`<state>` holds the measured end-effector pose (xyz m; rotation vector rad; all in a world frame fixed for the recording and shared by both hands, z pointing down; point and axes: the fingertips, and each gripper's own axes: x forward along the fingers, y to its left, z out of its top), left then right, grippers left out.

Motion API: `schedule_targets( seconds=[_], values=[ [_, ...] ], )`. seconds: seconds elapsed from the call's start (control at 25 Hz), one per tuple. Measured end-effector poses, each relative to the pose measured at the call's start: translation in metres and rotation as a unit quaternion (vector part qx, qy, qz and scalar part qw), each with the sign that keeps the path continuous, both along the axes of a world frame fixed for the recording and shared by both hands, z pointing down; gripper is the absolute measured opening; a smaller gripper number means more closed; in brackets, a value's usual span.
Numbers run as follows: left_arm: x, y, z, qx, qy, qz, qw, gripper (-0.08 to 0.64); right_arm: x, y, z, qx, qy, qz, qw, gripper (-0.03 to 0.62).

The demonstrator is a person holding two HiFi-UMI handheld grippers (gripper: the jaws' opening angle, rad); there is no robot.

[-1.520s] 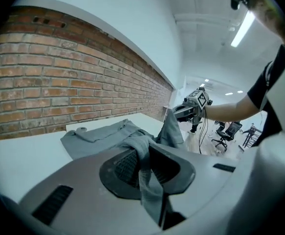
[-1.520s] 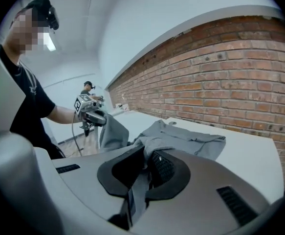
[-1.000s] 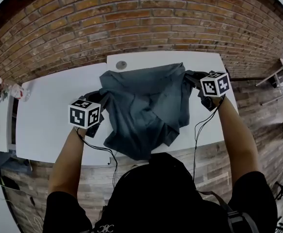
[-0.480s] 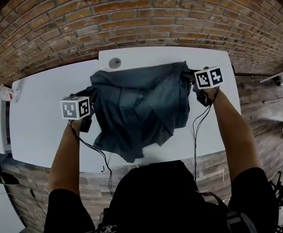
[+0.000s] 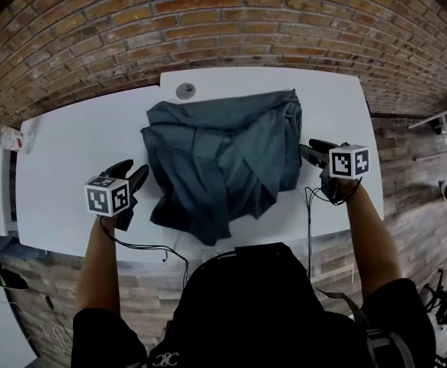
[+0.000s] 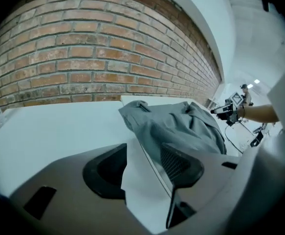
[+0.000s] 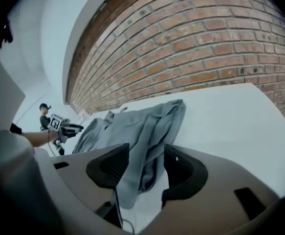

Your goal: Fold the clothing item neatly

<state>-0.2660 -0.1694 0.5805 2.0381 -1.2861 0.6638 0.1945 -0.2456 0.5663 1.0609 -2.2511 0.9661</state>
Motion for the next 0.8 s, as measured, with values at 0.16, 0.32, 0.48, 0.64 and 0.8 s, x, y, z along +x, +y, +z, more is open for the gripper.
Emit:
schedule_targets(
  seconds=[0.16,0.32,0.48,0.64,0.8],
  values=[
    [0.026,0.054,0.017,-0.026,-0.008,0.051,0.9984,0.192,-0.041,0.078,0.012,0.001,0.013,-0.066,0.998,0.219],
    [0.048,0.095,0.037,-0.057,-0.002,0.078,0.9953,0.192,-0.069,0.120,0.019,-0.012,0.001,-0.085,0.996,0.193],
    [0.061,0.113,0.047,-0.066,0.001,0.089,0.9939,0.192,-0.071,0.128,0.032,-0.012,0.025,-0.071,0.997,0.170],
    [0.069,0.120,0.057,-0.077,-0.009,0.093,0.9926,0.192,-0.082,0.132,0.042,-0.018,0.050,-0.080,0.995,0.170],
    [0.077,0.126,0.063,-0.098,-0.016,0.090,0.9910,0.102,-0.089,0.135,0.051,-0.028,0.078,-0.082,0.993,0.121]
  ],
)
